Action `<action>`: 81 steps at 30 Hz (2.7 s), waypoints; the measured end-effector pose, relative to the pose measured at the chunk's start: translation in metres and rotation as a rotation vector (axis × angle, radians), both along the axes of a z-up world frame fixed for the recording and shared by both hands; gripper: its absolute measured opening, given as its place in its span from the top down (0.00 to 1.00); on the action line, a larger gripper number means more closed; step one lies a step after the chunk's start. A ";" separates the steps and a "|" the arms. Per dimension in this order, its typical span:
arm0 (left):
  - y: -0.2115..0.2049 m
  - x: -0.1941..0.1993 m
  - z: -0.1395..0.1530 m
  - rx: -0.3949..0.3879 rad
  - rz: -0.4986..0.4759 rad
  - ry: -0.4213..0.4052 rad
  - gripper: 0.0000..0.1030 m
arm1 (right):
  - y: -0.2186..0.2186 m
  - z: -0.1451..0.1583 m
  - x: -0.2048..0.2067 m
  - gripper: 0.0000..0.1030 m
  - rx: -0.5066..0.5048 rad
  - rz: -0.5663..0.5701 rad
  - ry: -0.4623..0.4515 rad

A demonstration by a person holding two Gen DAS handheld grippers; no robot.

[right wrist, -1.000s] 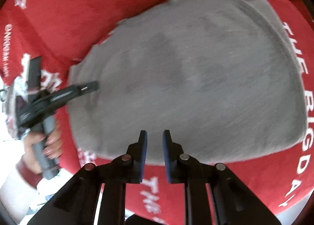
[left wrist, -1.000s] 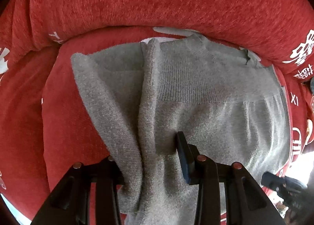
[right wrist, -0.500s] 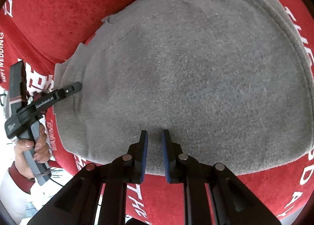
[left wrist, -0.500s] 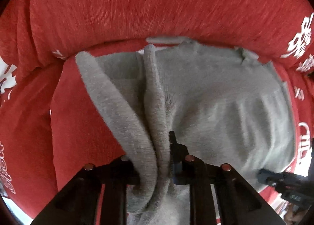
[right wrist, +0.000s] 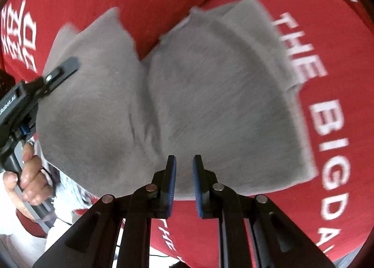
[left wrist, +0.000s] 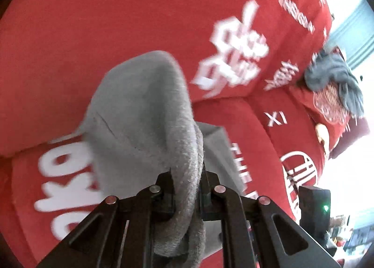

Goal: Fold small clothes

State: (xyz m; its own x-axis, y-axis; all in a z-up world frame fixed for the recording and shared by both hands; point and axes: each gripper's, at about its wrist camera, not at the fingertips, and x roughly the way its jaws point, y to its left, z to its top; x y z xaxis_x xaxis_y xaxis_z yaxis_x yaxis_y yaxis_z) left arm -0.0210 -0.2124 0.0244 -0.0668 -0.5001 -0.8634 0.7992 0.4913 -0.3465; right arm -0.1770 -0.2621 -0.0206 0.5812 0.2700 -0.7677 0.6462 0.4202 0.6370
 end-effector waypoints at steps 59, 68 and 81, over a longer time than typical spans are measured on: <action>0.090 0.013 -0.072 0.377 0.195 -0.126 0.23 | -0.082 0.043 -0.044 0.45 -0.030 0.073 -0.025; 0.106 -0.008 -0.087 0.408 0.201 -0.098 0.12 | -0.044 0.004 -0.048 0.94 -0.119 0.183 0.210; 0.111 -0.011 -0.081 0.453 0.211 -0.080 0.12 | -0.042 0.004 -0.048 0.93 -0.128 0.107 0.290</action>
